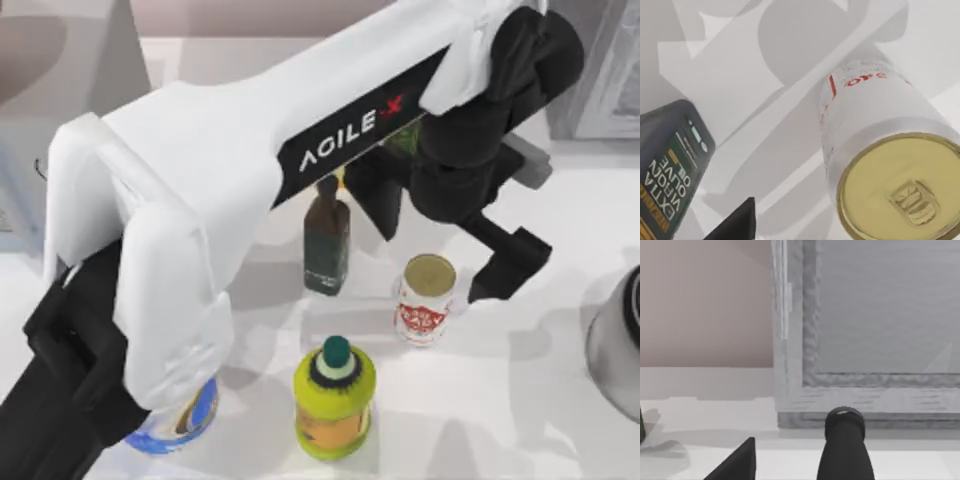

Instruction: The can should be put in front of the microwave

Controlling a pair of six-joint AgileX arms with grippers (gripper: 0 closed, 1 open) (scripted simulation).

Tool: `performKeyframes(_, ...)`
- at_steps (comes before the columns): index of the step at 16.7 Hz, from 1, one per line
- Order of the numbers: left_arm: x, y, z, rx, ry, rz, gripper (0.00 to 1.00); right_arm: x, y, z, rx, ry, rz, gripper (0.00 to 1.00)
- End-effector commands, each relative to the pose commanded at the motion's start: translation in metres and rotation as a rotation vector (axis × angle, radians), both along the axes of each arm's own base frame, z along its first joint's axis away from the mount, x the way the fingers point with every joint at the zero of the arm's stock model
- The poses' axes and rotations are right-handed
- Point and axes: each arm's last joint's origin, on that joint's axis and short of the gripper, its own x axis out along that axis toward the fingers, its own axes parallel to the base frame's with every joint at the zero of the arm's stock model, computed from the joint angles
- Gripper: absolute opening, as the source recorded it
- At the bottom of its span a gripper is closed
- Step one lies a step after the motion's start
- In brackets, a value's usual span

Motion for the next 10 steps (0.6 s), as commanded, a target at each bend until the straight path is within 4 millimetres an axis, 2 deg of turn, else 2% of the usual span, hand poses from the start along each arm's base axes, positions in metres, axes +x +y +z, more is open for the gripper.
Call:
performKeyframes(5, -0.004, -0.006, -0.028, -0.001, -0.001, -0.002, 1.00, 0.000, 0.000, 0.000, 0.000, 0.000, 0.000, 1.00)
performKeyframes(10, -0.002, -0.002, -0.054, -0.001, 0.000, -0.004, 1.00, 0.000, 0.000, 0.000, 0.000, 0.000, 0.000, 1.00)
